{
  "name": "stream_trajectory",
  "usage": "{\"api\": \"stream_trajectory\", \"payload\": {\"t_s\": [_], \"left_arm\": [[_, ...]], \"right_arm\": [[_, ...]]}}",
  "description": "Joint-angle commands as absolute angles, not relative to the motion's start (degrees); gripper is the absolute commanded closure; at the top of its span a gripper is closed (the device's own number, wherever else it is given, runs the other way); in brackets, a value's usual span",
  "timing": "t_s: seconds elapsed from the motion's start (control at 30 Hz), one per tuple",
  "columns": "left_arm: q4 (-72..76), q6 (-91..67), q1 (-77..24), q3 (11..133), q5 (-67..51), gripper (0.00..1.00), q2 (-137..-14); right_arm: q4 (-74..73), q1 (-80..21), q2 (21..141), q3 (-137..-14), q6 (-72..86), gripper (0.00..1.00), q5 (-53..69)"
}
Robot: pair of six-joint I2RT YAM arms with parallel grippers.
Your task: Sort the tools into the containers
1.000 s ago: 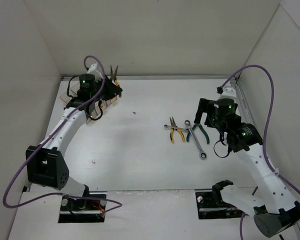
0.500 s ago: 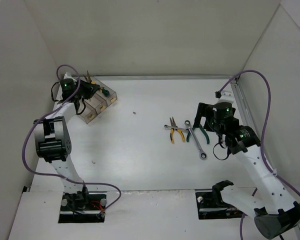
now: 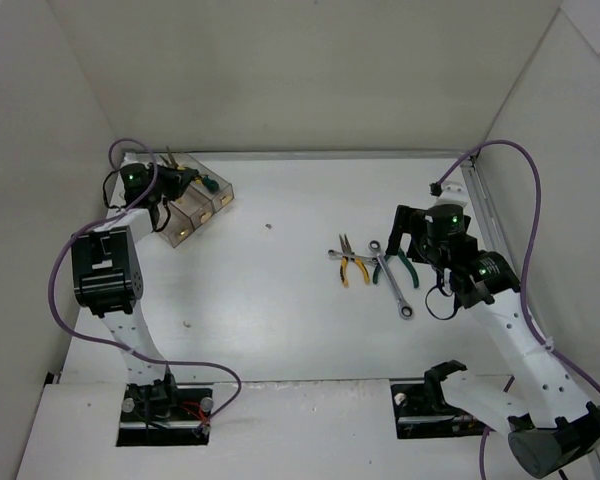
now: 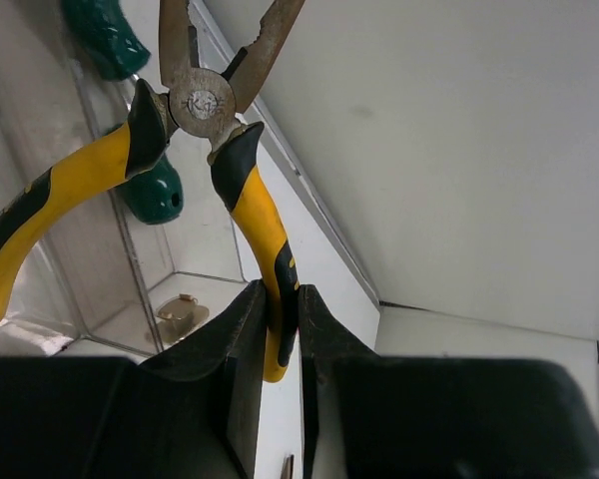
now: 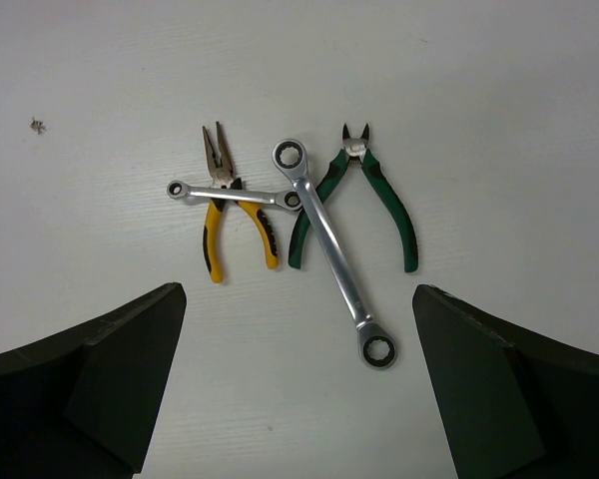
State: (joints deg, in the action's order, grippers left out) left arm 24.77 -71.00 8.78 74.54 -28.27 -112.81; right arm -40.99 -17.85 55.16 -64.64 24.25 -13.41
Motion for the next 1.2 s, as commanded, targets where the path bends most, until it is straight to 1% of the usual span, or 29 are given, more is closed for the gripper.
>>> {"api": "stream_trajectory", "payload": {"t_s": [0.0, 0.2, 0.3, 0.4, 0.43, 0.53, 0.6, 0.7, 0.73, 0.77, 0.8, 0.87, 0.9, 0.93, 1.0, 1.1, 1.17], "left_arm": [[31.9, -72.2, 10.4, 73.9, -27.0, 0.89, -109.9], [33.1, -71.7, 10.9, 73.1, -28.4, 0.88, -111.4], [33.3, -71.2, 11.4, 73.7, -29.4, 0.85, -112.3], [33.4, -70.8, 11.4, 73.9, -29.6, 0.78, -112.8], [33.4, -70.8, 11.4, 74.0, -29.6, 0.73, -112.8], [33.5, -70.5, 11.4, 73.9, -29.8, 0.67, -112.5], [33.6, -70.4, 11.4, 73.7, -29.8, 0.65, -112.2], [33.7, -70.0, 11.4, 73.2, -29.9, 0.57, -111.1], [33.7, -69.7, 11.4, 73.1, -30.0, 0.52, -110.2], [33.5, -69.2, 11.4, 73.1, -29.9, 0.5, -109.6], [31.9, -67.7, 11.4, 73.2, -29.8, 0.46, -108.9], [29.1, -65.5, 10.7, 74.3, -29.5, 0.41, -106.6], [25.7, -64.3, 9.9, 74.6, -28.7, 0.36, -105.9], [23.1, -61.1, 8.9, 76.1, -28.1, 0.35, -104.3], [14.6, -57.1, 7.6, 78.3, -25.8, 0.32, -102.8], [4.1, -48.1, 3.3, 83.0, -22.2, 0.32, -99.8], [-4.2, -41.6, -1.7, 86.3, -19.8, 0.32, -99.4]], "right_arm": [[-38.0, -17.4, 55.7, -65.1, 25.2, 0.02, -14.3], [-38.0, -17.3, 55.7, -65.0, 25.3, 0.02, -13.9], [-38.0, -17.3, 55.5, -64.8, 25.4, 0.02, -13.8], [-38.0, -17.5, 55.2, -64.2, 25.4, 0.02, -13.8], [-38.0, -17.3, 55.1, -64.2, 25.4, 0.02, -13.8], [-38.0, -17.3, 54.7, -63.6, 25.6, 0.02, -13.8], [-37.9, -17.3, 54.2, -63.5, 25.8, 0.02, -13.9], [-38.0, -17.3, 53.6, -63.0, 25.8, 0.02, -13.9], [-38.0, -17.4, 53.4, -62.9, 25.8, 0.02, -13.9], [-38.1, -17.3, 53.2, -62.9, 25.8, 0.02, -13.9], [-38.1, -17.3, 53.0, -62.8, 25.8, 0.02, -13.9], [-38.0, -17.3, 52.5, -62.5, 25.8, 0.02, -13.9], [-38.1, -17.3, 52.4, -62.4, 25.8, 0.02, -13.9], [-38.0, -17.4, 52.4, -62.2, 25.9, 0.02, -13.9], [-38.1, -17.5, 51.9, -62.0, 26.0, 0.02, -13.6], [-38.1, -17.4, 51.1, -61.5, 26.0, 0.02, -13.5], [-38.0, -17.5, 50.7, -61.3, 26.0, 0.02, -13.8]]}}
